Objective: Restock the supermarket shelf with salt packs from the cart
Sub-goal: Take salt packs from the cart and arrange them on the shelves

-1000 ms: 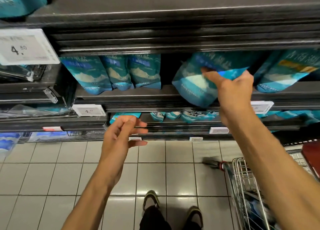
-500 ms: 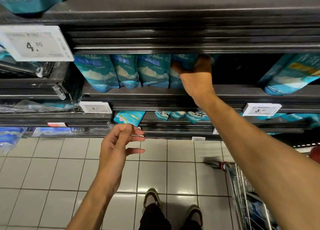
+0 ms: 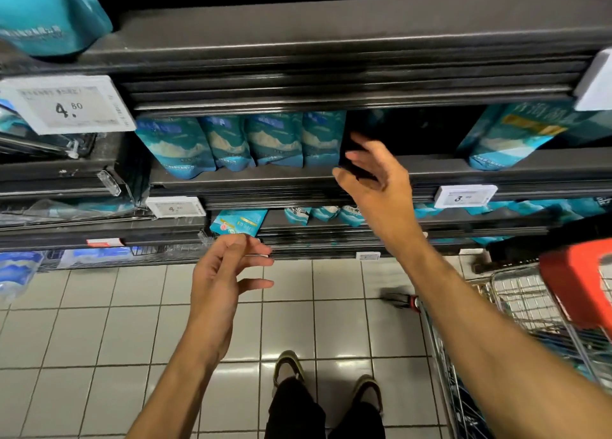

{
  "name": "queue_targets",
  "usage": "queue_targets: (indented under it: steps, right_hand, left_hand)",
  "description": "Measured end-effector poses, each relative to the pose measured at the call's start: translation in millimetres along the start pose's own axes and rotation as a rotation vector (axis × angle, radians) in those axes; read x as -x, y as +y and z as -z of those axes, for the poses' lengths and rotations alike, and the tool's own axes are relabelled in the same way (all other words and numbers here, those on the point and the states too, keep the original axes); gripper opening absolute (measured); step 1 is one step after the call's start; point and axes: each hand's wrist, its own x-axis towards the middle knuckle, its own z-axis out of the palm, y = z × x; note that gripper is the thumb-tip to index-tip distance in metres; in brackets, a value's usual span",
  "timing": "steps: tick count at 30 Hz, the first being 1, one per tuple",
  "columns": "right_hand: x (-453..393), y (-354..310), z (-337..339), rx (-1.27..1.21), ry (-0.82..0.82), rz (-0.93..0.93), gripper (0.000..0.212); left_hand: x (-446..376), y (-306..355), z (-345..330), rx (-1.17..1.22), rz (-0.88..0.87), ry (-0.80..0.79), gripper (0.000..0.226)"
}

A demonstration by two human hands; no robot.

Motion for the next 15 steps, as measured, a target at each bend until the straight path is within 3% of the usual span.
queue_targets:
  steps: [8,15]
  right_hand:
    - [110.2,-1.8,17.5,-0.182,0.051,-0.073,0.024]
    - [225.7,-73.0,127.9,-0.196,0.431,-0.097,0.012]
  left_hand:
    - [11.5,5.0,-20.0,0.0,-0.021,-0.045,0.026]
    - [80.3,67.3,-131.2,-0.047,-0.027,-0.475,0.02]
